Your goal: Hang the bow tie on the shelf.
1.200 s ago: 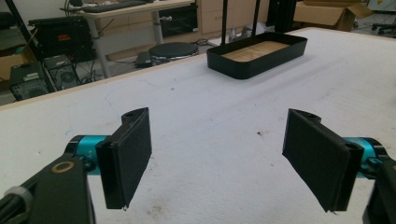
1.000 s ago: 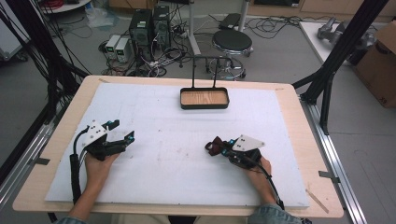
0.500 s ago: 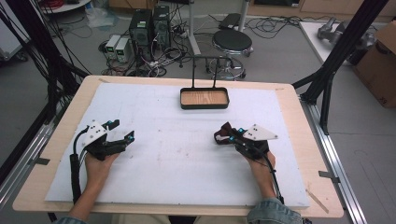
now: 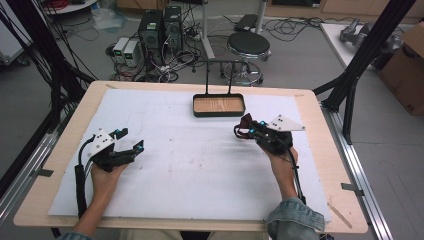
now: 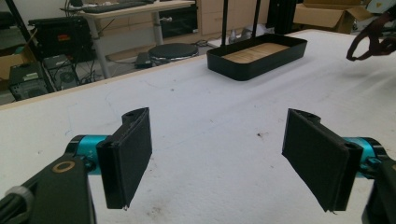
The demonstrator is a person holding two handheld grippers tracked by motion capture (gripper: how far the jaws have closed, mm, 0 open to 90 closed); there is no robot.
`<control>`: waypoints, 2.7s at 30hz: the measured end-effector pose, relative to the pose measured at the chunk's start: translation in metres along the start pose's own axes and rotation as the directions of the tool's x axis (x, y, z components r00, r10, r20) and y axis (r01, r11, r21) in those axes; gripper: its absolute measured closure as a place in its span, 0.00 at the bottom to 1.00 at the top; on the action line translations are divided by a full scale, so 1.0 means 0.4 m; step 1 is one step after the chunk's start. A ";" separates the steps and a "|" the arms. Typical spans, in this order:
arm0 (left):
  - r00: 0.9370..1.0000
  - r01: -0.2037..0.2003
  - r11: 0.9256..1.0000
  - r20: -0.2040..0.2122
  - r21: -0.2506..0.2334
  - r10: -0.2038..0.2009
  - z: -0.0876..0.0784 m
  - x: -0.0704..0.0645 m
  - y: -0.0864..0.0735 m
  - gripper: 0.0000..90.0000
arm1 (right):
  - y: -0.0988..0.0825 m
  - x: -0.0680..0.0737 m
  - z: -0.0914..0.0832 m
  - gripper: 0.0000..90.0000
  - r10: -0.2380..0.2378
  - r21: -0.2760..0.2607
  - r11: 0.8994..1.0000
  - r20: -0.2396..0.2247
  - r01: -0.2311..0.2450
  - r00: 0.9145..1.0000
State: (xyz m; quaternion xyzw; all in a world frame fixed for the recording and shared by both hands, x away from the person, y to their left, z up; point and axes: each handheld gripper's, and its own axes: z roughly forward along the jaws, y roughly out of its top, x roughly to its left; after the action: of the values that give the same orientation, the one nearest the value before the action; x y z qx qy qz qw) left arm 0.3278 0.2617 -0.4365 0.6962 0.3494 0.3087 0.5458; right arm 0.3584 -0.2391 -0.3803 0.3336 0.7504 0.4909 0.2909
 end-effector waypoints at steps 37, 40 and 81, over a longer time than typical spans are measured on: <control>1.000 0.007 1.000 0.006 -0.007 -0.007 0.001 0.000 0.000 0.27 | 0.208 -0.131 0.122 0.84 0.116 -0.126 0.986 0.043 -0.109 0.992; 1.000 0.003 1.000 0.005 -0.003 -0.003 0.001 -0.001 0.000 0.27 | 0.220 -0.140 0.127 0.84 0.120 -0.142 0.983 0.040 -0.113 0.992; 1.000 -0.004 1.000 0.017 0.001 0.004 0.001 -0.004 0.000 0.27 | 0.184 -0.264 0.231 0.82 0.457 -0.242 0.870 0.070 -0.430 0.887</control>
State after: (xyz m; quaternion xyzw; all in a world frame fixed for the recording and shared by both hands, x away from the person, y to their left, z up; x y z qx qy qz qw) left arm 0.3272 0.2602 -0.4368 0.6996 0.3436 0.3039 0.5479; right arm 0.5093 -0.2501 -0.3324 0.4929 0.5751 0.6026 0.2515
